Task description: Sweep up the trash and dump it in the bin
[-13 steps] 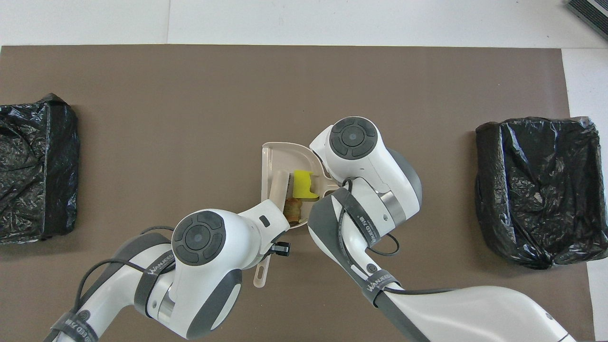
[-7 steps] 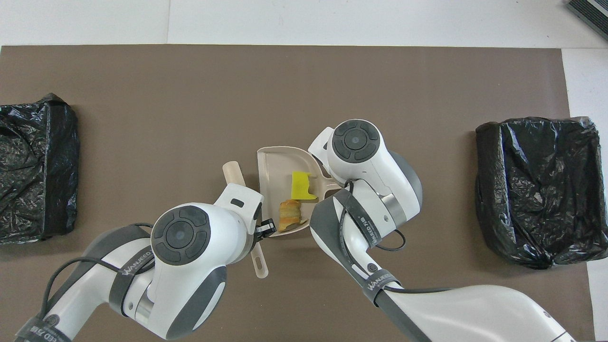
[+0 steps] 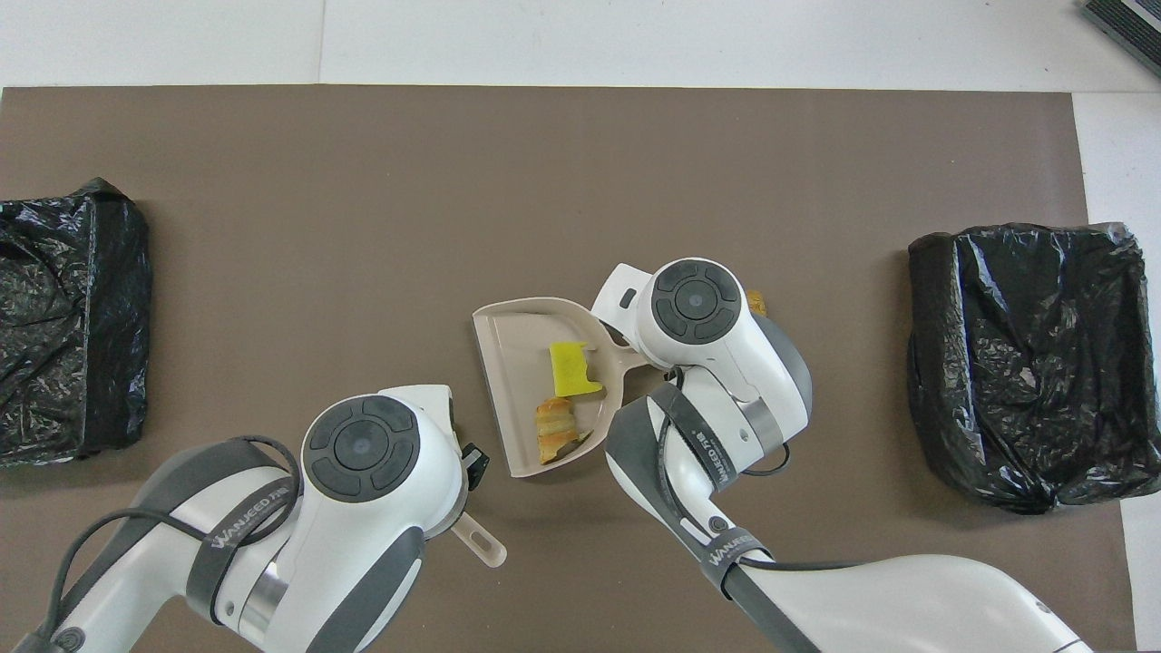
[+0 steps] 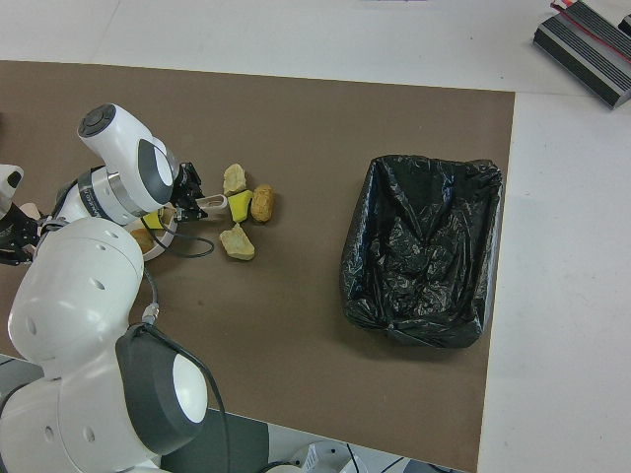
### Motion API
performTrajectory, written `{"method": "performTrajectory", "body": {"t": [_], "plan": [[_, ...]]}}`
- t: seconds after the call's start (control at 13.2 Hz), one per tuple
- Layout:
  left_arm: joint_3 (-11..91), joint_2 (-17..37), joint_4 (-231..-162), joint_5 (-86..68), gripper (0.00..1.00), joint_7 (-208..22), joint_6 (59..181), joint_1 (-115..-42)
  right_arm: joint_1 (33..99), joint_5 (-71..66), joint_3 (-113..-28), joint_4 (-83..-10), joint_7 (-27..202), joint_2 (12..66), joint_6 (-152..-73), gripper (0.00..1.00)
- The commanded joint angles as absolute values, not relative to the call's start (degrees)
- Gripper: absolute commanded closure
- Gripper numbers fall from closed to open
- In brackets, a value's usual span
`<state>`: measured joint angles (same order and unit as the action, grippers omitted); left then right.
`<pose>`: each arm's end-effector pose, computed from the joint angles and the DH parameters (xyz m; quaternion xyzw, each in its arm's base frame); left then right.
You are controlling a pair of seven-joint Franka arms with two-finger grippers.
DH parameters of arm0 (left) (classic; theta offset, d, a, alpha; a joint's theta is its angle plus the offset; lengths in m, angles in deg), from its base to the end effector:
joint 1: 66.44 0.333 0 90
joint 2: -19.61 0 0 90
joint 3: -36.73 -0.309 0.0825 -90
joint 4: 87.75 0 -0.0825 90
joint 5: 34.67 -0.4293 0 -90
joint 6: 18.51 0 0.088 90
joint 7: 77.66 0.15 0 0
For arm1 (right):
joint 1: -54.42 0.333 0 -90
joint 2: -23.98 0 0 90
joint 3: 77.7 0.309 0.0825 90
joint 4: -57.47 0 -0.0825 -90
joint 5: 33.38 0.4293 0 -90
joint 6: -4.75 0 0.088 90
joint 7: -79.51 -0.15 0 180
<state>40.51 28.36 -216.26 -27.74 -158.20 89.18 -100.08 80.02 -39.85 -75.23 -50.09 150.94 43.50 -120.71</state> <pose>0.3914 -0.3167 0.3448 -0.9141 -0.3883 0.0973 0.0640 0.5839 0.3018 0.2517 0.6206 0.7830 -0.0269 0.0305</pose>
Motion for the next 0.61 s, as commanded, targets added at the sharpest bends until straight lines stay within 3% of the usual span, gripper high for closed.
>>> {"method": "performTrajectory", "body": {"t": [0.0,0.23,0.53], "plan": [[40.51,32.26,-223.78,-28.08,1.00,-158.10,93.61,-101.68,79.90,-40.76,-74.80,-52.57,149.93,41.64,-120.68,1.00],[40.60,32.18,-227.14,-27.46,1.00,-152.31,98.73,-104.22,82.01,-45.23,-74.80,-48.80,138.96,41.38,-108.92,1.00],[40.51,31.56,-227.41,-23.78,1.00,-134.83,101.62,-104.85,84.21,-45.77,-74.71,-48.09,130.49,40.59,-103.62,1.00]]}}
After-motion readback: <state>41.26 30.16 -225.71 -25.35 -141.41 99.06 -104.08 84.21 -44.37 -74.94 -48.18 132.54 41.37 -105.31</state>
